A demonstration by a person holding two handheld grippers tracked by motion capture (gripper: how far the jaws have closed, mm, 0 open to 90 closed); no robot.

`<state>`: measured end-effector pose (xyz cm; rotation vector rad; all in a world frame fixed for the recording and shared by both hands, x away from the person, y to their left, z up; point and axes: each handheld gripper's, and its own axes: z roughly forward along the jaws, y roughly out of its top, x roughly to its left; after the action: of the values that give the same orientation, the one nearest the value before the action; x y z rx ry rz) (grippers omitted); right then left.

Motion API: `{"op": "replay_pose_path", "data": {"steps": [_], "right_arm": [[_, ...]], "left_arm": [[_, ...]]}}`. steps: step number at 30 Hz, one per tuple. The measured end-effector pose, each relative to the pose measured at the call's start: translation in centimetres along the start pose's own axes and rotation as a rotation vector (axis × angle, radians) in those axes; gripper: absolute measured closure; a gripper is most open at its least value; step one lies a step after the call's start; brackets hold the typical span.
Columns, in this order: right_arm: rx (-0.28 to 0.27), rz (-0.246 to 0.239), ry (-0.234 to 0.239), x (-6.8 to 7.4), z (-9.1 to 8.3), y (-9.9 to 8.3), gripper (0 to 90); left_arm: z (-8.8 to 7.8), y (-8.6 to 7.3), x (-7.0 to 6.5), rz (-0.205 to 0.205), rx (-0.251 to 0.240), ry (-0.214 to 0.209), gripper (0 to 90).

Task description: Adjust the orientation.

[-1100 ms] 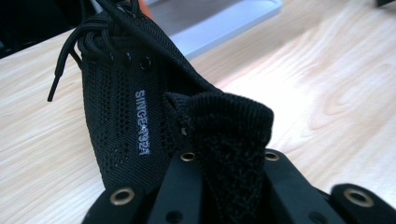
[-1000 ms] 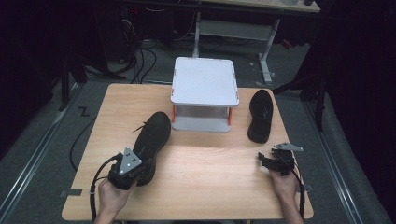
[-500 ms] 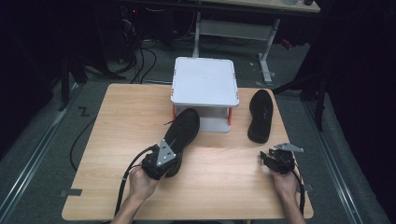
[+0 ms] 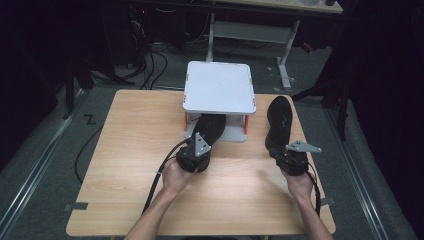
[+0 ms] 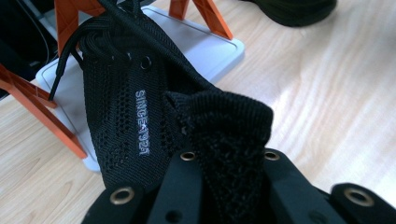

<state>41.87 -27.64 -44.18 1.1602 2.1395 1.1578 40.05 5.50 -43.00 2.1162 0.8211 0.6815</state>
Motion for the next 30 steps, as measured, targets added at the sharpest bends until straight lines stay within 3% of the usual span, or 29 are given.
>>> {"op": "replay_pose_path", "data": {"steps": [2,8,16,22,27,30], "right_arm": [[-0.017,-0.015,0.026,0.5,0.1,1.4,83.9],[-0.079,-0.077,0.058,1.7,0.6,5.6,84.8],[-0.114,-0.156,0.019,3.0,2.3,11.1,87.0],[-0.100,-0.150,-0.014,3.3,4.2,14.1,87.2],[-0.047,-0.138,-0.025,3.3,6.1,15.2,87.2],[-0.042,-0.118,-0.024,3.3,6.9,15.3,87.6]], "left_arm": [[0.7,0.2,0.1,0.004,0.005,0.023,86.4],[2.3,0.1,0.6,-0.039,0.032,0.052,86.3],[3.8,0.6,1.2,-0.061,0.056,0.104,86.2],[4.4,0.4,1.7,-0.084,0.070,0.132,86.0],[4.9,0.2,1.9,-0.083,0.077,0.150,85.9],[5.3,0.3,1.9,-0.090,0.075,0.158,85.9]]}}
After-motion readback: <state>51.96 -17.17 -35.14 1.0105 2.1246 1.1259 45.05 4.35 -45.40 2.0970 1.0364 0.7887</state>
